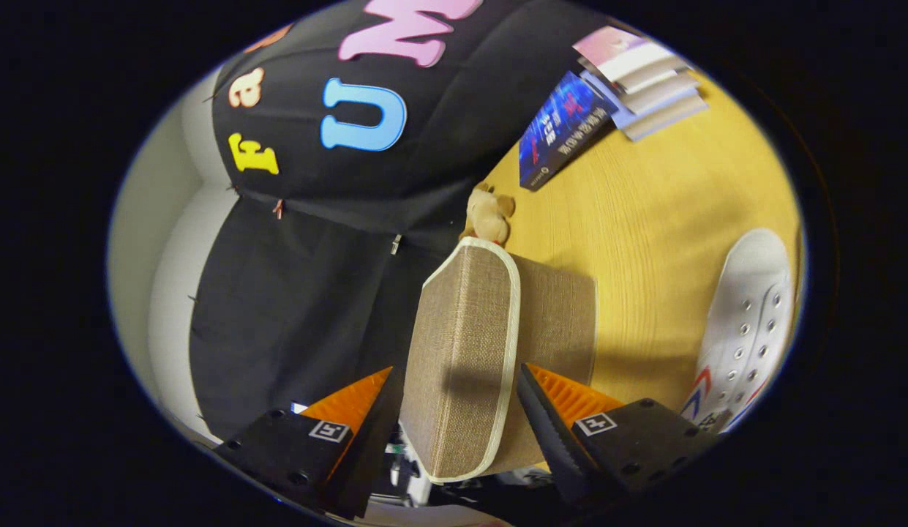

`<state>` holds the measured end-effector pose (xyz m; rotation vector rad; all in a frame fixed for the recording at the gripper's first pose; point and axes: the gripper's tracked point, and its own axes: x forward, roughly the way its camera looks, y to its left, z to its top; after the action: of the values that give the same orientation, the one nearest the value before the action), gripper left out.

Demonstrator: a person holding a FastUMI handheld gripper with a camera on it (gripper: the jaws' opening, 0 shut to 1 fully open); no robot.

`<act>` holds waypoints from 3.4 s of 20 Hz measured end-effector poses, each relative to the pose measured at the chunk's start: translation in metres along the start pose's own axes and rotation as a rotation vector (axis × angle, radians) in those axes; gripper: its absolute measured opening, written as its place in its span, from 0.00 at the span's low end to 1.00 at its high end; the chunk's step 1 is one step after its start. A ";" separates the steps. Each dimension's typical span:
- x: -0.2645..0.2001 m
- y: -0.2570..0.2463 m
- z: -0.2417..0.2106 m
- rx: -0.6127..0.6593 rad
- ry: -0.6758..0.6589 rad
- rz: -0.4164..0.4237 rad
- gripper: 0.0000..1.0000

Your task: Open the storage box then place both shoes into the box .Put the left shoe in first, then the right shoe, with the right side of both shoes facing outward in a uniform manner.

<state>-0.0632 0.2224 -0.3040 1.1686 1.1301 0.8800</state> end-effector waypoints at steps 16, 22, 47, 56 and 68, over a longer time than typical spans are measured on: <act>0.009 -0.012 -0.016 0.215 0.094 0.178 0.14; 0.007 0.033 -0.017 0.179 0.046 0.249 0.08; 0.162 0.231 -0.058 -0.241 0.031 0.159 0.13; 0.156 0.198 -0.034 -0.310 -0.027 0.009 0.71; 0.011 0.105 0.012 -0.657 -0.180 -0.402 0.91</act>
<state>-0.0458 0.2509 -0.2037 0.4469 0.7935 0.7297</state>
